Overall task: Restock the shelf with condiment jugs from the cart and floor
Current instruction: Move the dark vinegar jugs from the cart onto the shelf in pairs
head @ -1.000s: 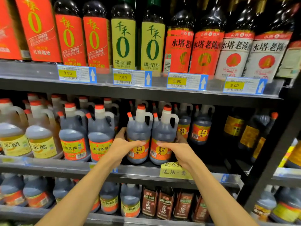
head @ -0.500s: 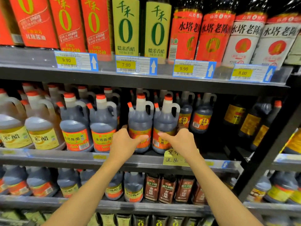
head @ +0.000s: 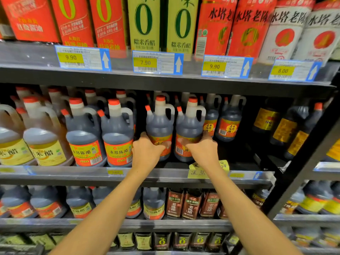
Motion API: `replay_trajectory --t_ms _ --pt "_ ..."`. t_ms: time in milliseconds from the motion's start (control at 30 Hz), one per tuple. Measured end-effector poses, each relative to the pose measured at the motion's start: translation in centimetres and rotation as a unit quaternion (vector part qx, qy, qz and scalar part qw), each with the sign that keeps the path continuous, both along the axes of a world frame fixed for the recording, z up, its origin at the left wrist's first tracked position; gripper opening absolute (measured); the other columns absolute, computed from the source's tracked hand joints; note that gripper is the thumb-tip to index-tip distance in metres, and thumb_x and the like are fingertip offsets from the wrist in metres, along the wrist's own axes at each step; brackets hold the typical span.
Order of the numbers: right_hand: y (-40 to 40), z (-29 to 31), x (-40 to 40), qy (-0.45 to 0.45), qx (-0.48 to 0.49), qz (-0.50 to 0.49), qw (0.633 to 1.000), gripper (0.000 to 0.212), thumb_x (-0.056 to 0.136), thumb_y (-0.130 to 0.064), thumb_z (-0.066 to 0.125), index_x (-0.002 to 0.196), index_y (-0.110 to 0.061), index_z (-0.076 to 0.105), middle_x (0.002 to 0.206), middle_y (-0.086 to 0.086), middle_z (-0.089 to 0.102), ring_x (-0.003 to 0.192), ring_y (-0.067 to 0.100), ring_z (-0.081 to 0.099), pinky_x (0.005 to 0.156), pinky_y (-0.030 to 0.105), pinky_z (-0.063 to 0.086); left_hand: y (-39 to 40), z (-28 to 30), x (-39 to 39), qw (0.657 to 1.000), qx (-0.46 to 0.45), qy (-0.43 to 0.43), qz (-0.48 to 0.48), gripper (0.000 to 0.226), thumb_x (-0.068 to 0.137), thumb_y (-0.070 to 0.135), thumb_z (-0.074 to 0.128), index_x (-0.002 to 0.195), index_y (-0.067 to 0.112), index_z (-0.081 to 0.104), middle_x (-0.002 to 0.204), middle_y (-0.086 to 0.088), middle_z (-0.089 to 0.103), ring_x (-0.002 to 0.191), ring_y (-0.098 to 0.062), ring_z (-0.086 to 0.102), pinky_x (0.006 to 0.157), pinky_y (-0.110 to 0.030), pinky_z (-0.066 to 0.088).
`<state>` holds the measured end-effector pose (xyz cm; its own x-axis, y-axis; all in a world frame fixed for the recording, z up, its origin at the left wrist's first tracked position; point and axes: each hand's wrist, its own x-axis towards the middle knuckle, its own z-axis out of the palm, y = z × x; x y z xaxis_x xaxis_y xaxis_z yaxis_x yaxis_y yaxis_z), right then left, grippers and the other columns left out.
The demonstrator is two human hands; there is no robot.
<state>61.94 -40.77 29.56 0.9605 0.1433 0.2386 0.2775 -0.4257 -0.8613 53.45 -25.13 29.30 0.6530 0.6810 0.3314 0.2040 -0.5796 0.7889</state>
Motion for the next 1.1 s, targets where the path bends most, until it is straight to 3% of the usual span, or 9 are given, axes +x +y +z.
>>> replay_trajectory --t_ms 267,400,767,1100 --pt "0.5 0.3 1.5 -0.001 0.004 0.038 0.999 0.061 0.077 -0.041 0.084 0.124 -0.014 0.058 0.114 -0.001 0.067 0.106 0.017 0.062 0.077 0.018 0.040 1.0 -0.6 1.9 1.000 0.008 0.006 -0.004 0.065 0.077 0.044 0.082 0.112 -0.002 0.054 0.101 -0.021 0.070 0.093 -0.042 0.067 0.066 -0.031 0.043" --pt "0.9 0.3 2.4 -0.004 -0.009 0.029 1.000 0.065 0.075 -0.045 0.084 0.127 -0.014 0.059 0.125 0.003 0.069 0.116 0.027 0.064 0.083 0.024 0.042 1.5 -0.8 2.8 1.000 -0.005 0.023 -0.016 0.066 0.079 0.045 0.081 0.116 -0.001 0.052 0.109 -0.022 0.068 0.098 -0.043 0.065 0.070 -0.032 0.043" --pt "1.1 0.3 3.1 0.021 -0.010 0.029 0.999 0.064 0.075 -0.043 0.085 0.125 -0.013 0.058 0.121 0.002 0.069 0.113 0.024 0.064 0.082 0.025 0.042 2.1 -1.0 3.7 0.999 -0.017 0.048 -0.017 0.070 0.079 0.046 0.080 0.123 0.001 0.050 0.117 -0.023 0.065 0.105 -0.045 0.063 0.080 -0.040 0.051" --pt "1.0 0.3 3.3 0.026 -0.028 0.030 0.999 0.073 0.071 -0.050 0.085 0.130 -0.018 0.055 0.125 0.002 0.068 0.115 0.028 0.064 0.085 0.029 0.047 1.7 -0.4 3.4 0.997 -0.025 0.069 -0.020 0.069 0.082 0.047 0.078 0.123 0.000 0.049 0.119 -0.020 0.065 0.107 -0.042 0.062 0.077 -0.035 0.045"
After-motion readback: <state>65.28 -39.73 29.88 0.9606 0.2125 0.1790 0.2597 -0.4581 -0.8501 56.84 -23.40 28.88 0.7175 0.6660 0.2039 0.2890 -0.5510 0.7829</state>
